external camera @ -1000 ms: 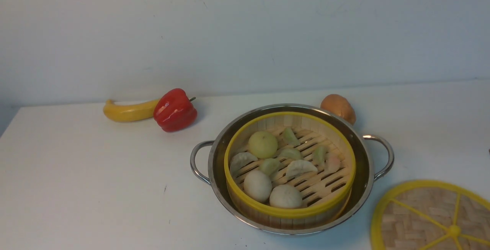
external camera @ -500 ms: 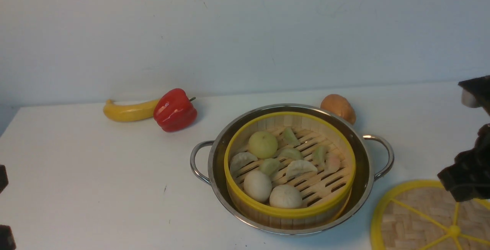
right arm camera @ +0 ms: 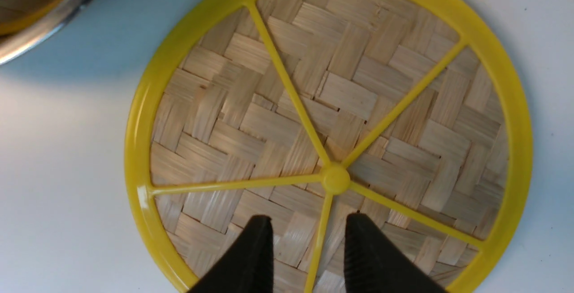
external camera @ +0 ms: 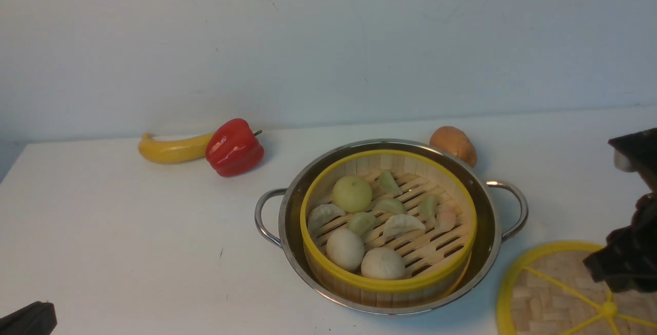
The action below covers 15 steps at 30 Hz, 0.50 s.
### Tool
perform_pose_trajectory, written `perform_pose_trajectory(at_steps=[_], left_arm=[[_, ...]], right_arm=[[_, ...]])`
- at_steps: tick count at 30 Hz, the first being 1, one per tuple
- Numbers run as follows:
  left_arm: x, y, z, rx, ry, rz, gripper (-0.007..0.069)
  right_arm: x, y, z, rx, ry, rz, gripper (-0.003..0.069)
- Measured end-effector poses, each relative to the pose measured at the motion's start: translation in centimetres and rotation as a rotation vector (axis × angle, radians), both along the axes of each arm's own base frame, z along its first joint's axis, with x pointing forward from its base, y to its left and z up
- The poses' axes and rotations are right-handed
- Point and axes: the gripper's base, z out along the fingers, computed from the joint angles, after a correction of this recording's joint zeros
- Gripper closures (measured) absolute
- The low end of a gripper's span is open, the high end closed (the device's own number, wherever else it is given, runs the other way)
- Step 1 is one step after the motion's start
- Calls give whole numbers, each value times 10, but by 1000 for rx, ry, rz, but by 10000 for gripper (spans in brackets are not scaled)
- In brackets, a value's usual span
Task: Place the steamer in the pot on the white table, and put the lid on the steamer.
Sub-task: 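Move the gripper down to the bamboo steamer lid and grasp its center knob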
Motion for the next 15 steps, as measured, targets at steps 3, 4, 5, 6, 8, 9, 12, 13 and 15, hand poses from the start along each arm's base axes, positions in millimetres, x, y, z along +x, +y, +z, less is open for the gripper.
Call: perform_pose_trajectory(at_steps=[3,4,5,6,8,9,12,13,15], left_arm=[[0,0,0,2,-3,-1,625],[0,0,0,2,-3,-1,625],[0,0,0,2,-3,-1,625],[0,0,0,2,-3,-1,625],[0,0,0,2,-3,-1,625],[0,0,0,2,-3,-1,624],[0,0,0,2,-3,-1,624],[0,0,0,2,-3,-1,624],[0,0,0,2,-3,-1,624]], right_arm=[[0,0,-9,2,-3,-13,414],[1,0,-11,2,-5,-15,414],[1,0,-13,-1,0,-15,414],[2,0,-14,-3,4,-15,414],[8,0,-24,-28,22,-6,414],[9,0,-26,-34,30,-6,414],[14,-1,-37,-60,57,-8,414],[16,0,-41,-65,61,-10,414],[18,0,-43,-68,63,-8,414]])
